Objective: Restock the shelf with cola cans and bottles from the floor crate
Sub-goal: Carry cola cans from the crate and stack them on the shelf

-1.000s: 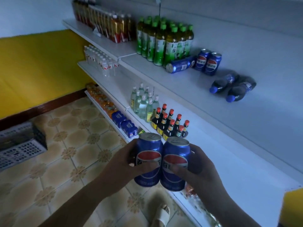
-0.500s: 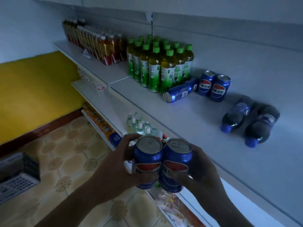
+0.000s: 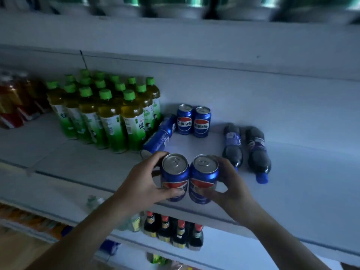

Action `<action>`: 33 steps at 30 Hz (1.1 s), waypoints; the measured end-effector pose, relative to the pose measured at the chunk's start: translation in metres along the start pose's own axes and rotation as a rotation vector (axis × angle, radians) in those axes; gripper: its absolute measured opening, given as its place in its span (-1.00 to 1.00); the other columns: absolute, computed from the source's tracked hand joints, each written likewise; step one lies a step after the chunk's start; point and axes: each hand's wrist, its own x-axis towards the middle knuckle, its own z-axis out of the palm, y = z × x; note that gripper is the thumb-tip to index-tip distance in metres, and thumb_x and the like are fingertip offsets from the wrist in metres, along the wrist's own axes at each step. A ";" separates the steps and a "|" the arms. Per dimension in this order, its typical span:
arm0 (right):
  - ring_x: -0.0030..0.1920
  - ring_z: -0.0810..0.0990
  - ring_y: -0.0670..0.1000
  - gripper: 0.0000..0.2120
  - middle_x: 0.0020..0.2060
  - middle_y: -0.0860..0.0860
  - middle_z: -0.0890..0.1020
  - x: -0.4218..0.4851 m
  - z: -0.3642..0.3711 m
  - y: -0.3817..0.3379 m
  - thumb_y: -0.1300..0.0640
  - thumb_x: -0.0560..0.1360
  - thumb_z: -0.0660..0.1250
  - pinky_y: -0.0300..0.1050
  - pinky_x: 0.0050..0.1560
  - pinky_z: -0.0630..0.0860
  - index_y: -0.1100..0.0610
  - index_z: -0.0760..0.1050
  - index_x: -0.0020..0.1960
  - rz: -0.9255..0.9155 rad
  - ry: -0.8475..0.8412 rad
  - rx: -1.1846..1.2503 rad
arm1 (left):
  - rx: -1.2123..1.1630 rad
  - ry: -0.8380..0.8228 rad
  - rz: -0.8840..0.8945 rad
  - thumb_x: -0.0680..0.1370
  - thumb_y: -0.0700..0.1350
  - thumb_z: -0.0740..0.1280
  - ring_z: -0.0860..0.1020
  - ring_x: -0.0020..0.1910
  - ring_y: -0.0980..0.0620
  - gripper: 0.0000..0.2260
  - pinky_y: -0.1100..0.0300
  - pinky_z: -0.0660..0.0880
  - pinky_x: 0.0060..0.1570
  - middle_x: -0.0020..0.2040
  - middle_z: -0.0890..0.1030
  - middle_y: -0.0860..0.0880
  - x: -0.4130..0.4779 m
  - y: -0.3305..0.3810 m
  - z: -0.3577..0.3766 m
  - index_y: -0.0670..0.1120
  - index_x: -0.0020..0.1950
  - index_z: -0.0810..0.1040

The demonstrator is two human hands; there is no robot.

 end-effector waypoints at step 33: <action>0.57 0.29 0.07 -0.20 0.50 0.06 0.42 0.036 0.026 0.021 0.01 0.38 0.59 0.09 0.50 0.37 0.18 0.36 0.52 -0.279 0.278 -1.025 | 0.666 0.010 0.700 0.43 -0.04 0.57 0.38 0.48 0.00 -0.32 -0.08 0.39 0.46 0.44 0.46 -0.03 0.083 -0.059 -0.007 -0.13 0.49 0.44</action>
